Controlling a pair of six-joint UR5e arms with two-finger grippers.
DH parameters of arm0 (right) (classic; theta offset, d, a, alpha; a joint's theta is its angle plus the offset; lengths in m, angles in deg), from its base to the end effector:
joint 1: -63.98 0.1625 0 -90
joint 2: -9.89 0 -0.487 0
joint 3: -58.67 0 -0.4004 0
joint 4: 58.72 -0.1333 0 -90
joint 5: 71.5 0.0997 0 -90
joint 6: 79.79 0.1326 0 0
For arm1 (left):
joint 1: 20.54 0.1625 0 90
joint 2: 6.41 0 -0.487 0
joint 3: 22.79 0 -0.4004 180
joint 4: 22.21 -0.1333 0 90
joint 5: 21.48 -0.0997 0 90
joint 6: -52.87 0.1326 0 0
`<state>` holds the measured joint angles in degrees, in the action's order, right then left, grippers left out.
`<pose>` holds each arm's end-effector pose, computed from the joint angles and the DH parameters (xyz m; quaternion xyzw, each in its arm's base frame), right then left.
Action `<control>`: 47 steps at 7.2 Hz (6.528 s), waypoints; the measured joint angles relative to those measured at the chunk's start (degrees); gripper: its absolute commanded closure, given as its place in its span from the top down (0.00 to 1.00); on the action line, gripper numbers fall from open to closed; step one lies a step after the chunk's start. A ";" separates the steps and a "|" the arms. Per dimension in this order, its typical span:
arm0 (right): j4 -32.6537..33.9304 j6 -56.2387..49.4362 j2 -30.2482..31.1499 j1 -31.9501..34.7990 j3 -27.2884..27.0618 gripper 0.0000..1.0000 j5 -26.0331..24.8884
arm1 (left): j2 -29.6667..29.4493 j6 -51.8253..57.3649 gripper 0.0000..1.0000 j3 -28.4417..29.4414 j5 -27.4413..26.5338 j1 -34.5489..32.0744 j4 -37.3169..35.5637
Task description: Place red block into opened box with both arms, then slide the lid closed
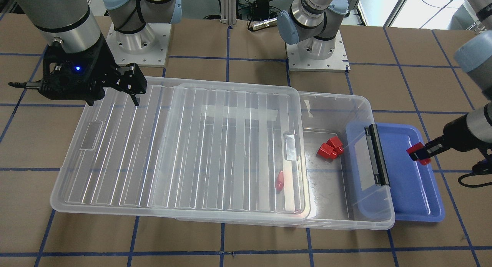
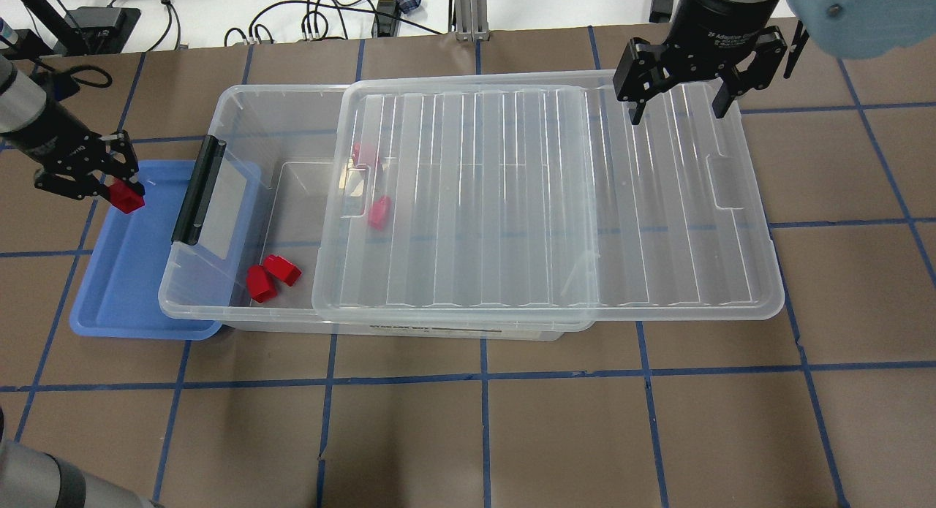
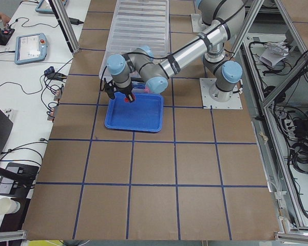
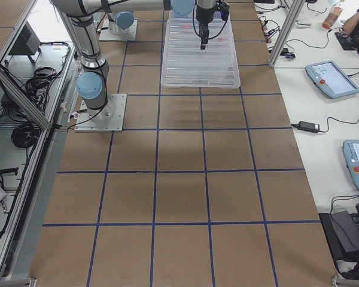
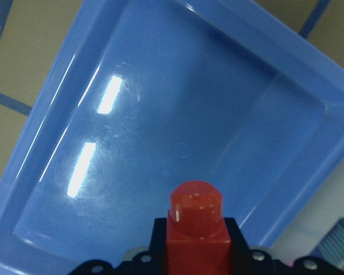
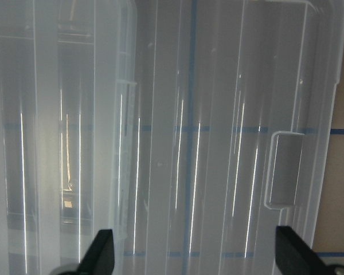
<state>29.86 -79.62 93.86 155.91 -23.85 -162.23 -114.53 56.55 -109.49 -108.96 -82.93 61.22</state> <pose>0.1501 -0.5465 0.5244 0.0154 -0.9999 0.0004 0.0064 0.1632 -0.6123 0.3775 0.2083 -0.9752 -0.0633 0.0405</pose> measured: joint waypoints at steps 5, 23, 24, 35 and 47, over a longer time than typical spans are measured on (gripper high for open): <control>-0.07 -0.07 0.00 0.00 0.02 1.00 -0.06 | 5.22 -4.93 0.00 -0.42 -2.63 -14.72 3.29; 21.04 -18.00 3.28 -21.14 -24.07 1.00 -5.01 | 7.49 -0.97 1.00 1.73 -2.79 -26.94 0.66; 21.14 -17.85 3.11 -20.93 -24.72 1.00 -4.61 | 9.56 -0.87 1.00 2.81 -2.86 -27.34 5.60; 26.23 -8.46 -1.29 -0.68 -21.05 1.00 -4.35 | 16.22 -5.62 1.00 -0.23 -2.07 -27.37 8.71; 5.38 6.66 4.73 0.03 -6.46 1.00 0.12 | 15.35 -4.98 1.00 -2.20 -0.61 -26.78 0.12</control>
<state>35.24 -72.96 98.58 155.94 -30.32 -162.11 -99.18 51.57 -111.69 -109.57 -109.70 61.34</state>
